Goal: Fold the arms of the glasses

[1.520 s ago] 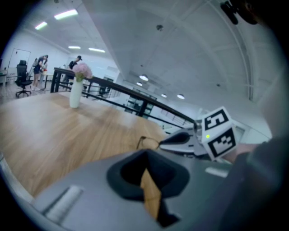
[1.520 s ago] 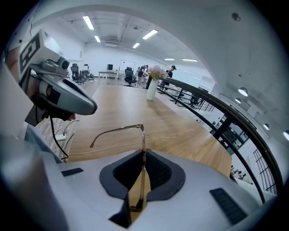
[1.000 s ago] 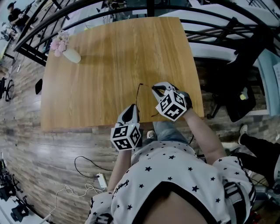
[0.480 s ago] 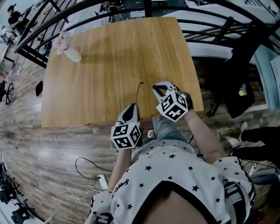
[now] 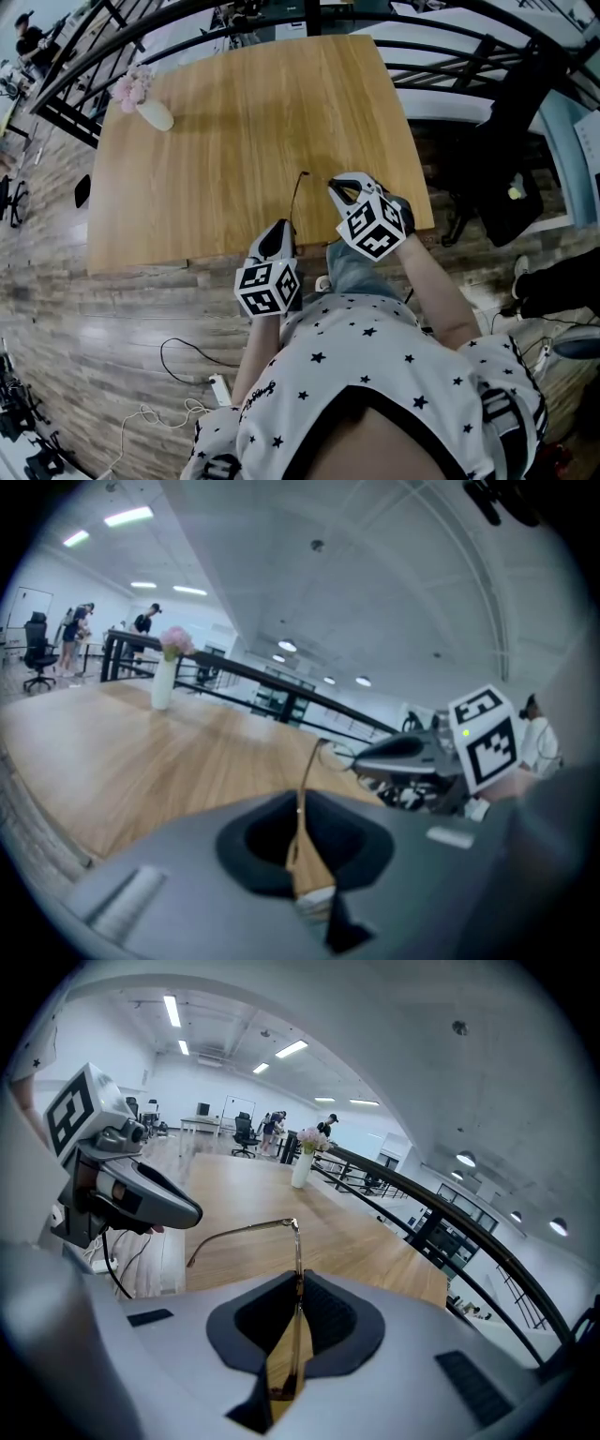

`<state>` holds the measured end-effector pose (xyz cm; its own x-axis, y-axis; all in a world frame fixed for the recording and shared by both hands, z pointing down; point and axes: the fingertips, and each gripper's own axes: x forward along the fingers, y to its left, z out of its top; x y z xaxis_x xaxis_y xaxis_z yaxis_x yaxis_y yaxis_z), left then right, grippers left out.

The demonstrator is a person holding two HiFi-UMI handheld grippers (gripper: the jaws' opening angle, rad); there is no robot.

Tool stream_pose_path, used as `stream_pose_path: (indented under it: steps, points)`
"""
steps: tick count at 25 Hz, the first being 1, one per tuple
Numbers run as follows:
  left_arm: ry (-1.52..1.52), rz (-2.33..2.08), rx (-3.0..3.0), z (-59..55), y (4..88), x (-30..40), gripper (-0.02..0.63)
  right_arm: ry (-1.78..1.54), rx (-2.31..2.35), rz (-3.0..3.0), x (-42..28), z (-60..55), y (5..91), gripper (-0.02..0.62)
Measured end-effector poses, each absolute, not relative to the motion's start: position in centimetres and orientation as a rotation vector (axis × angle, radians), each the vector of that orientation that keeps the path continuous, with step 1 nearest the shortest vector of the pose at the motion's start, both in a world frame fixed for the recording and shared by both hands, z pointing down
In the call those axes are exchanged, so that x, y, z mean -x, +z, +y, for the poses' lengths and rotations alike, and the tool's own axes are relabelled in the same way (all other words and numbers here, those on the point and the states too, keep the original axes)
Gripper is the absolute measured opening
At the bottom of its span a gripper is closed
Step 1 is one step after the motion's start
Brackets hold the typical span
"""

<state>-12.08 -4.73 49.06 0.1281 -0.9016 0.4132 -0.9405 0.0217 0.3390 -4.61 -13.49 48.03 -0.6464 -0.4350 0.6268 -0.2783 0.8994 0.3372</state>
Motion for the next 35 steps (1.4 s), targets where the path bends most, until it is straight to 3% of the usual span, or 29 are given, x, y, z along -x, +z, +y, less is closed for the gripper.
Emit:
stream_pose_path:
  steps: [12,18,26,35]
  points:
    - [0.193,-1.745,-1.902,-4.9,50.4,12.4,0.127,-0.274,-0.547,-2.333,4.6,-13.4,46.8,0.032]
    - [0.218,-1.763,-1.901,-5.3,50.8,12.9,0.12,-0.287,-0.555,-2.34,5.0,-13.5,46.1,0.032]
    - [0.221,-1.778,-1.919,-5.6,50.5,13.0,0.05,-0.289,-0.561,-2.333,4.9,-13.4,46.0,0.032]
    - [0.228,-1.751,-1.956,-5.6,50.4,12.3,0.021,-0.305,-0.563,-2.328,5.0,-13.4,45.9,0.032]
